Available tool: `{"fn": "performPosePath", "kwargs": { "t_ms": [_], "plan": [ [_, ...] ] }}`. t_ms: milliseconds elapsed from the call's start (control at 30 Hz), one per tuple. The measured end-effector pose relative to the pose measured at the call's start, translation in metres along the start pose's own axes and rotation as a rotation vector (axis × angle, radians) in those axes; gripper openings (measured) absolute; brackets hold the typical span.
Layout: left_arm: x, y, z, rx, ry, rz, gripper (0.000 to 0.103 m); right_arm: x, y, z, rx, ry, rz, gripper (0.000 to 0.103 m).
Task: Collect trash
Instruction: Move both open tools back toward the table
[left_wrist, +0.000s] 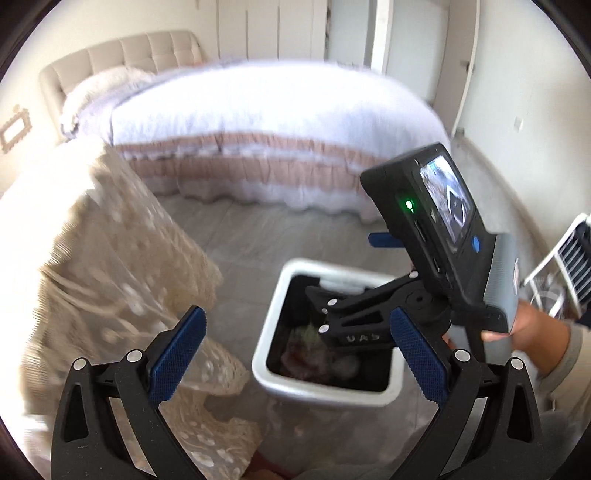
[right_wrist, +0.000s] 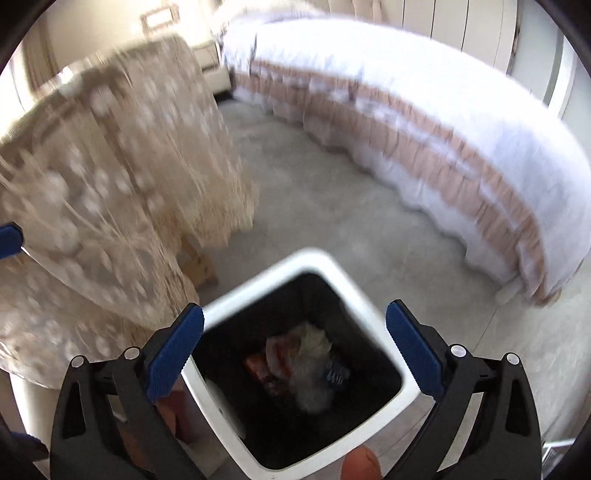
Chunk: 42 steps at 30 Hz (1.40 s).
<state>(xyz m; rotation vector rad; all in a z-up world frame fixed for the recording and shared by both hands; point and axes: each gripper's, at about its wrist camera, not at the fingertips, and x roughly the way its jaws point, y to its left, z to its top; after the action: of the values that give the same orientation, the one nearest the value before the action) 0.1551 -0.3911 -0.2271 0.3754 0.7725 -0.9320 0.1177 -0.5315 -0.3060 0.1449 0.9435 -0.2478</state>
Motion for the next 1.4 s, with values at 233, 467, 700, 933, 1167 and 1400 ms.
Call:
{"fn": "performPosePath", "kwargs": {
  "t_ms": [233, 467, 700, 933, 1167, 1400],
  "plan": [
    [-0.071, 0.015, 0.015, -0.036, -0.179, 0.079, 0.098, -0.071, 0.02, 0.043, -0.041, -0.201, 0.077, 0.098],
    [-0.135, 0.058, 0.002, -0.087, -0.248, 0.312, 0.098, -0.103, 0.086, 0.076, -0.167, -0.344, 0.17, 0.098],
    [-0.194, 0.108, -0.021, -0.184, -0.284, 0.579, 0.098, -0.114, 0.157, 0.104, -0.22, -0.387, 0.288, 0.098],
    [-0.222, 0.159, -0.04, -0.273, -0.304, 0.67, 0.098, -0.128, 0.22, 0.129, -0.272, -0.417, 0.34, 0.098],
    [-0.228, 0.218, -0.056, -0.345, -0.231, 0.796, 0.098, -0.124, 0.272, 0.15, -0.334, -0.422, 0.355, 0.098],
    [-0.224, 0.289, -0.067, -0.468, -0.184, 0.816, 0.098, -0.11, 0.314, 0.167, -0.388, -0.399, 0.369, 0.098]
  ]
}}
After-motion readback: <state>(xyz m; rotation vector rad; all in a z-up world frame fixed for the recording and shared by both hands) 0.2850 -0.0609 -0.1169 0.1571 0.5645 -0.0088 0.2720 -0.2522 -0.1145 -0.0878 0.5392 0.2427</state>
